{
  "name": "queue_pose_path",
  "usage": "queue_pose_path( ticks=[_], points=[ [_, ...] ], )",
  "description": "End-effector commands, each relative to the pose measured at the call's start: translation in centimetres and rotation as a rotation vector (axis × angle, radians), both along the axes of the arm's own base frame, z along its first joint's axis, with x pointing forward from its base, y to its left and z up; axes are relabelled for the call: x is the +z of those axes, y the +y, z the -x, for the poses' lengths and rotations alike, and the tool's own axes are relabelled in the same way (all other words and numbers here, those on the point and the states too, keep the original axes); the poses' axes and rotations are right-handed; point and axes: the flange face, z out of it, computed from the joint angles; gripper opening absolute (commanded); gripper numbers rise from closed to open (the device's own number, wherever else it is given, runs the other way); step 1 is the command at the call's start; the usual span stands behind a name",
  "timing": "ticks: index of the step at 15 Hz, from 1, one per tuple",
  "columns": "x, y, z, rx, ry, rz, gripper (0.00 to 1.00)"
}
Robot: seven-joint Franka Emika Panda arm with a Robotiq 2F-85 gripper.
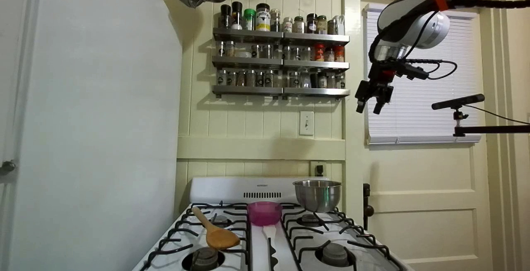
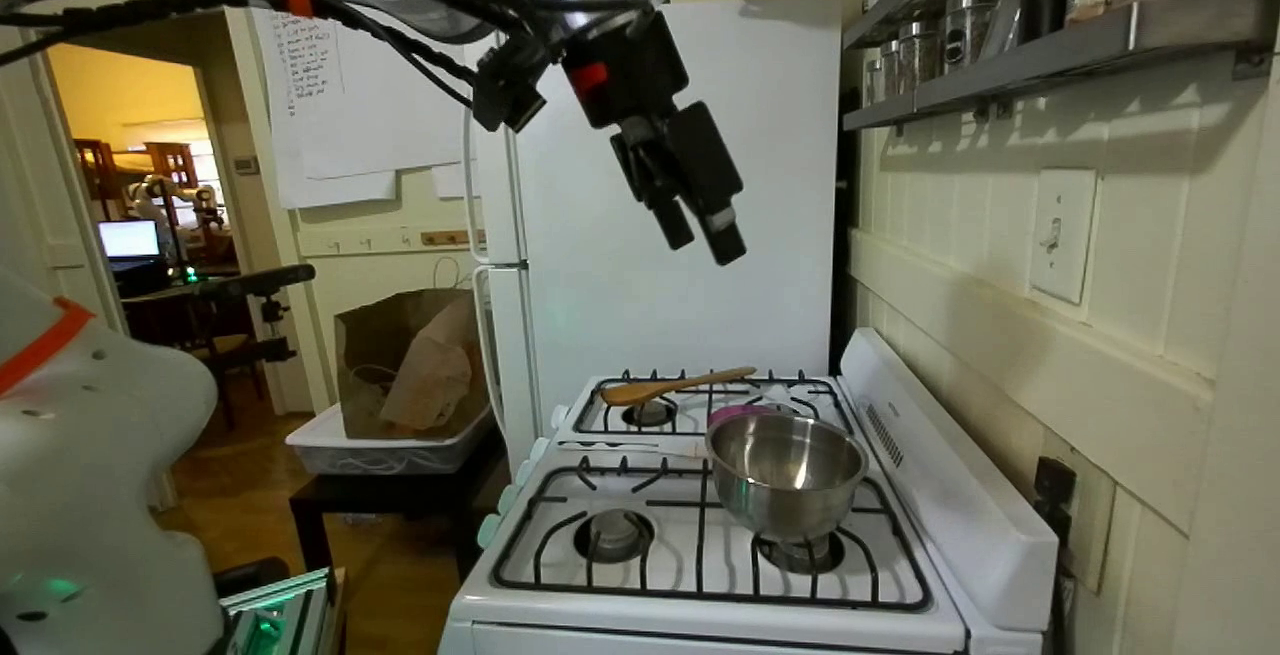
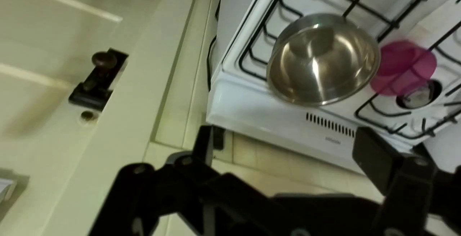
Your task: Remove the left orange bottle from the shelf
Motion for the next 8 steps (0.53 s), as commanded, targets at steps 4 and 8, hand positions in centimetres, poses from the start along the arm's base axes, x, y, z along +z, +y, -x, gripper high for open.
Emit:
queue_pose_path(
  ticks=[4,8],
  points=[
    [5.2,-1.4,-1.2,-0.068,-0.363,0.172,1.0],
    [8.8,0.2,-1.9,-0.111,-0.561,0.245,1.0]
  ],
)
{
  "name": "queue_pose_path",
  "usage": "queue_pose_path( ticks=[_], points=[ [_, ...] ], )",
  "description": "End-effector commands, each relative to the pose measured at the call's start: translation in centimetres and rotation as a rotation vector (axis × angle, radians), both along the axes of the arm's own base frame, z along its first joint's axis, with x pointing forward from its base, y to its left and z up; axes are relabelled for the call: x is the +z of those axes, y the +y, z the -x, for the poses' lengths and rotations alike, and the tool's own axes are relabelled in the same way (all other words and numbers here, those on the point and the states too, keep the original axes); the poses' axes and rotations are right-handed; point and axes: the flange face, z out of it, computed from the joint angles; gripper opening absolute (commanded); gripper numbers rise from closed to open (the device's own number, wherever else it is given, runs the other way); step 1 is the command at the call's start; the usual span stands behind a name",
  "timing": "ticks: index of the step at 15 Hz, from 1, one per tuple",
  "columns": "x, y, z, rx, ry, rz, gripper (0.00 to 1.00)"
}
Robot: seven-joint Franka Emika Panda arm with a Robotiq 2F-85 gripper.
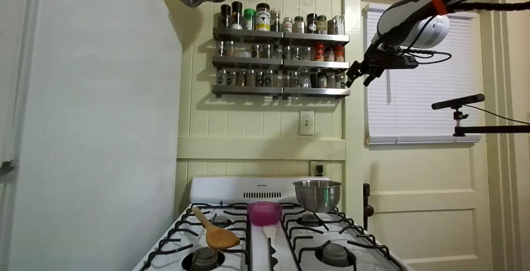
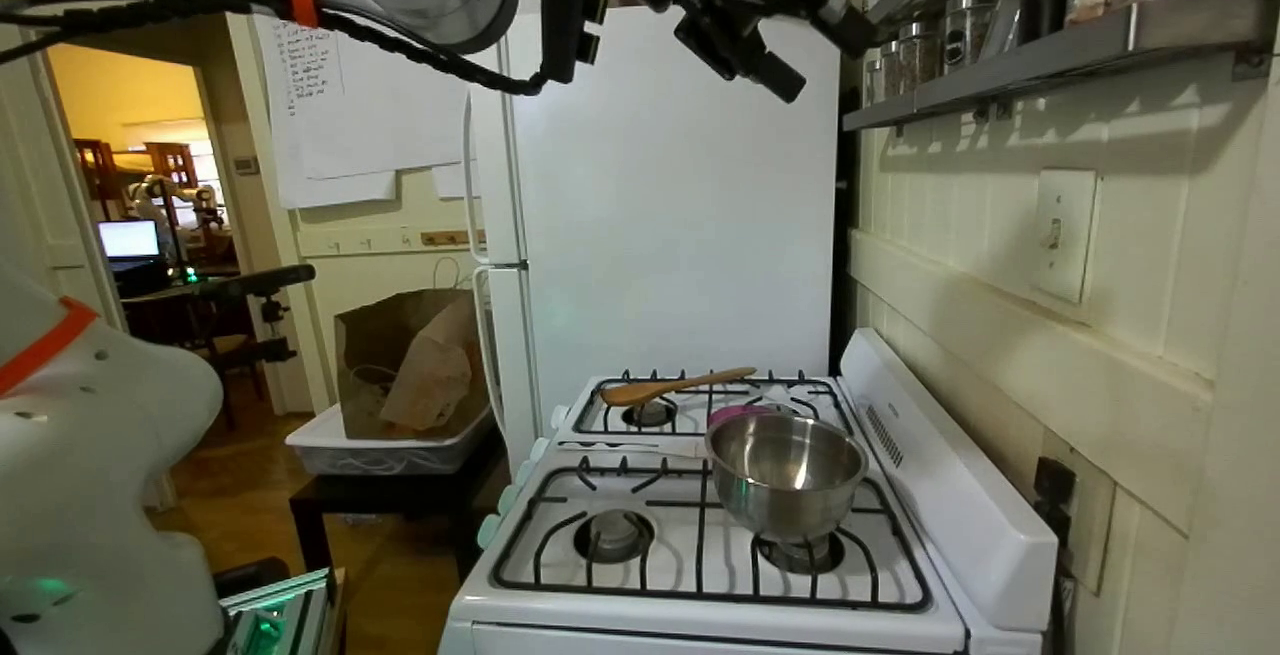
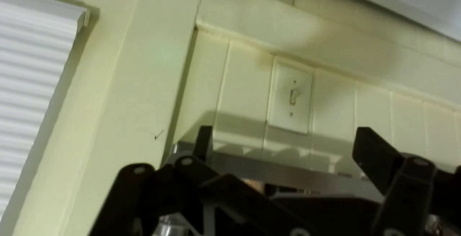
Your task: Remove the left orange bottle from the shelf
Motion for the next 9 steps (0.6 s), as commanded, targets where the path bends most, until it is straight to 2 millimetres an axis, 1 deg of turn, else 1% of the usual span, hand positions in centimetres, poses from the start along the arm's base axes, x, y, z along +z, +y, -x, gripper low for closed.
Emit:
queue_pose_path(
  ticks=[1,7,9],
  points=[
    [2.8,1.5,-0.5,-0.055,-0.132,0.035,1.0],
    [8.9,3.9,-0.6,-0.074,-0.306,0.075,1.0],
    [10.8,4.4,-1.0,-0.067,-0.344,0.096,1.0]
  ],
)
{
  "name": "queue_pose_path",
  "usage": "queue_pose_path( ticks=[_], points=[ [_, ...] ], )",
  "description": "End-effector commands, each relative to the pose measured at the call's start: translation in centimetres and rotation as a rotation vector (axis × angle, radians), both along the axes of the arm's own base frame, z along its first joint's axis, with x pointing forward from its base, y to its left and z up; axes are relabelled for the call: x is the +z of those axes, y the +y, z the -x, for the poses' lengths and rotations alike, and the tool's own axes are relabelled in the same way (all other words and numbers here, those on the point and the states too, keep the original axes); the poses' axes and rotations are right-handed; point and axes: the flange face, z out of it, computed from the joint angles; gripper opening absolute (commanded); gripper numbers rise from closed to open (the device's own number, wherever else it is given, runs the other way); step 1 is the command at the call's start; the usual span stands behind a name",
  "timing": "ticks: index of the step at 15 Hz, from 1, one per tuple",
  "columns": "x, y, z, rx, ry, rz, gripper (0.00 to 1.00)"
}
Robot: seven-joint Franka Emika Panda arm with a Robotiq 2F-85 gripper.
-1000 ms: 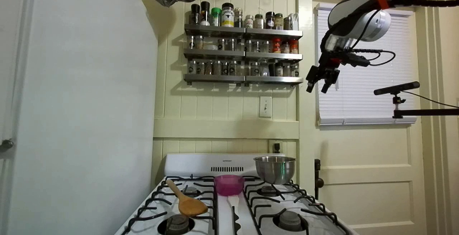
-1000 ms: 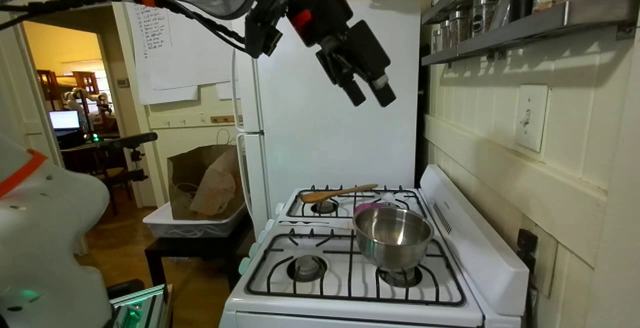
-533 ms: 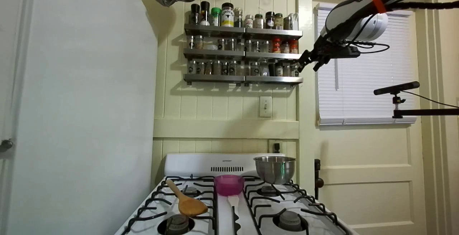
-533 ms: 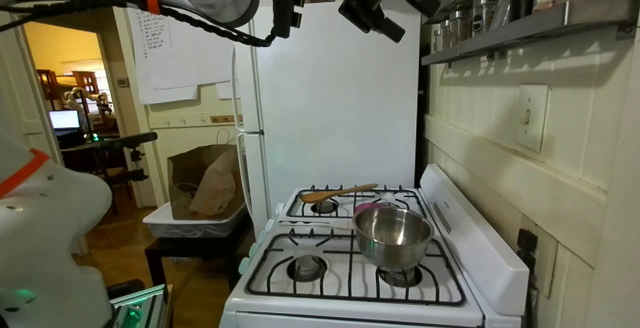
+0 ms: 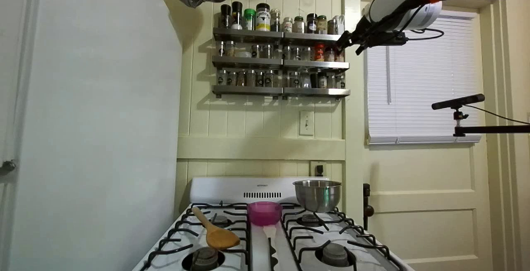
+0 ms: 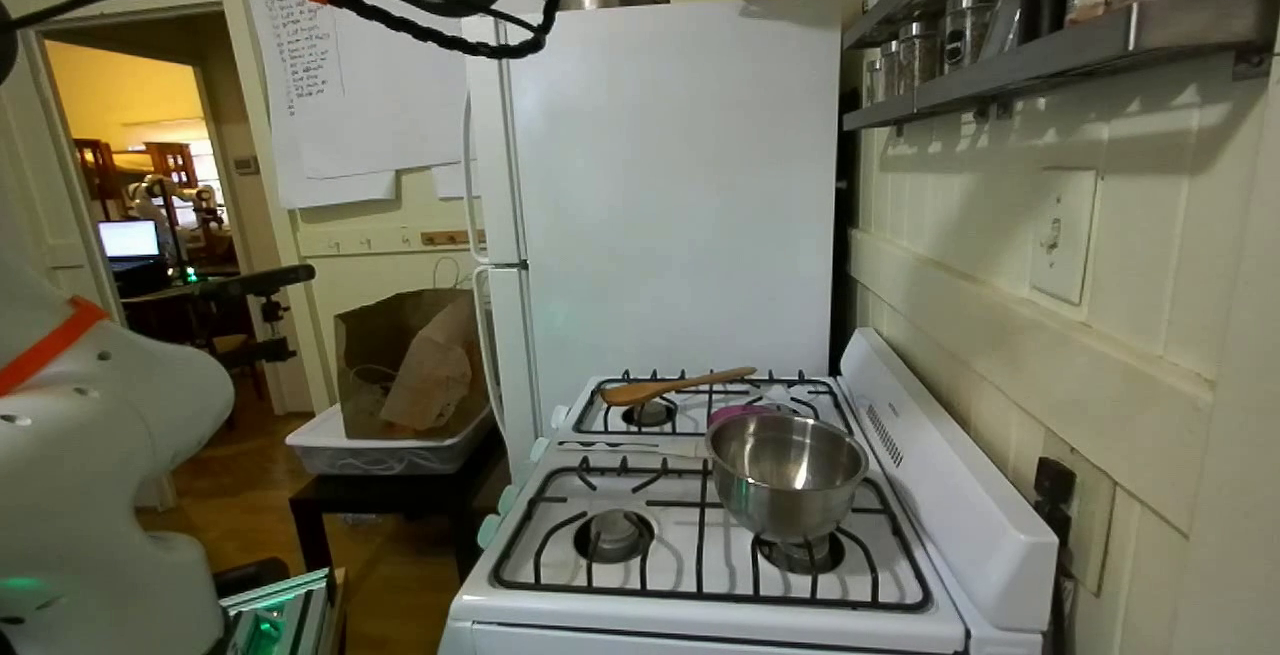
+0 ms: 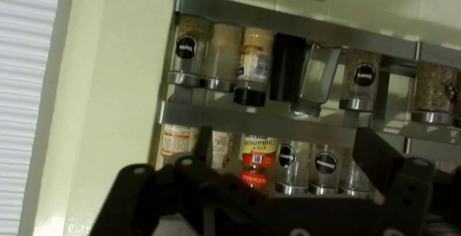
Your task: Remove the left orange bottle from the shelf
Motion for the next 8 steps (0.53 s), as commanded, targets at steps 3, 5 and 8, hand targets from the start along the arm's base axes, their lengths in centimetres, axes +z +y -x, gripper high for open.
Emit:
queue_pose_path(
  ticks=[3,5,8],
  points=[
    [4.2,0.1,-1.7,-0.015,-0.108,0.066,1.0],
    [4.9,-0.9,-2.6,-0.021,-0.14,0.078,1.0],
    [5.1,-2.0,-4.3,0.002,-0.188,0.092,1.0]
  ],
)
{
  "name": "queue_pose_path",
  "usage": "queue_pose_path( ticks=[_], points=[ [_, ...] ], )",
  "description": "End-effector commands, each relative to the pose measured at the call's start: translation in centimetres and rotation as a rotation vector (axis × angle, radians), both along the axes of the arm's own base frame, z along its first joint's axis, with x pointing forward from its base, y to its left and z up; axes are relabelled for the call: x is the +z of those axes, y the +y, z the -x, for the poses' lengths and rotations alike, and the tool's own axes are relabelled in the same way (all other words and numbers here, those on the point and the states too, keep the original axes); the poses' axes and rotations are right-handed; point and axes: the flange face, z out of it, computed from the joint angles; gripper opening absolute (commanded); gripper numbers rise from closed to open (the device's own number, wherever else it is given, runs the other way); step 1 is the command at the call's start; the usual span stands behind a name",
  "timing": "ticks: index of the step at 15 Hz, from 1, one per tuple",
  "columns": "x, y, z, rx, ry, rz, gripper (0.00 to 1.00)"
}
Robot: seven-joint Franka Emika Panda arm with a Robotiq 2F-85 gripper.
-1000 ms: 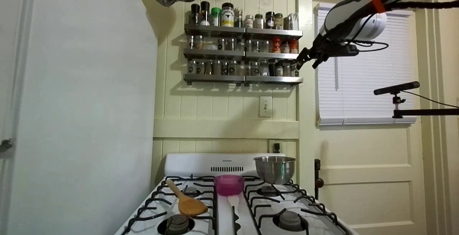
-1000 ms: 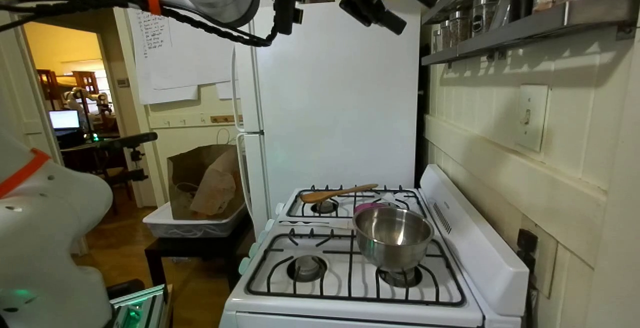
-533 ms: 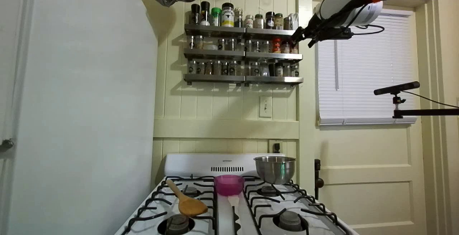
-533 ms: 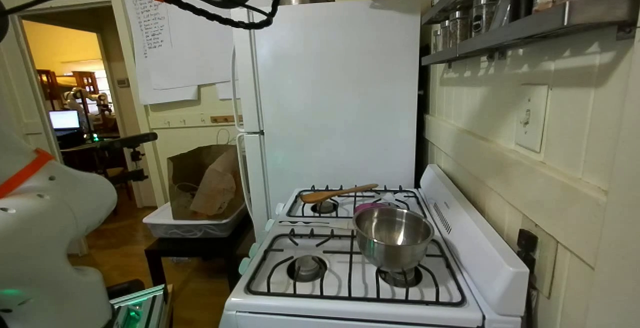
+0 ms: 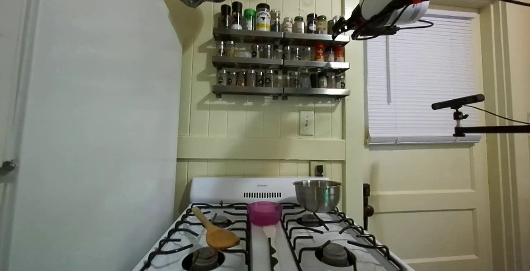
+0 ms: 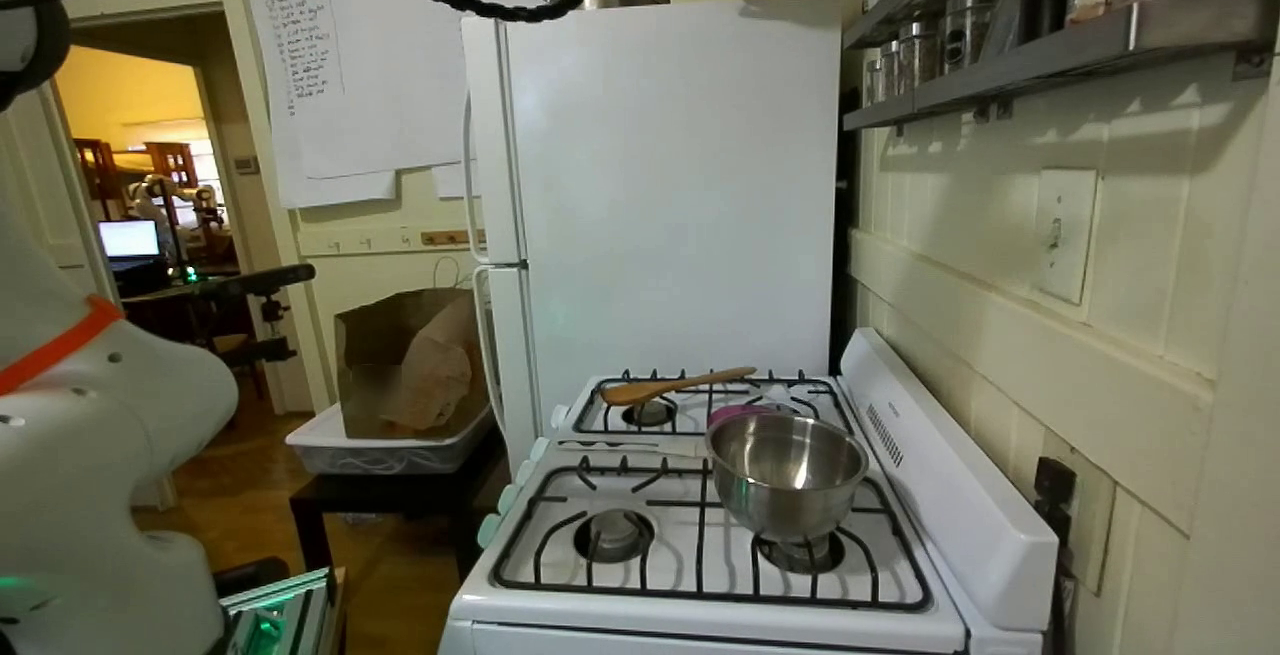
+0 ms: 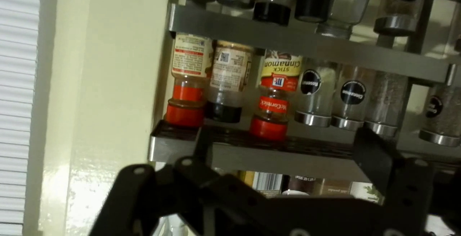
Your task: Remove the left orange bottle from the shelf
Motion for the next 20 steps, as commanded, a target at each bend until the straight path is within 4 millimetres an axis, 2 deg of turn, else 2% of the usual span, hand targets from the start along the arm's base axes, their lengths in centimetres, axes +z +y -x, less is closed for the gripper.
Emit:
queue_pose_path(
  ticks=[1,4,5,7,12,20],
  points=[
    [0.0,-1.5,-2.9,0.017,-0.056,0.013,1.0],
    [-0.9,-2.2,-5.3,0.045,-0.079,0.007,1.0],
    [-0.9,-1.9,-3.6,0.019,-0.056,0.004,1.0],
    [-1.4,-2.2,-4.4,0.021,-0.049,0.003,1.0],
    [-0.9,-2.0,-4.0,0.022,-0.059,0.006,1.0],
    [-1.1,-3.6,-6.2,-0.007,-0.159,-0.066,1.0]
  ],
)
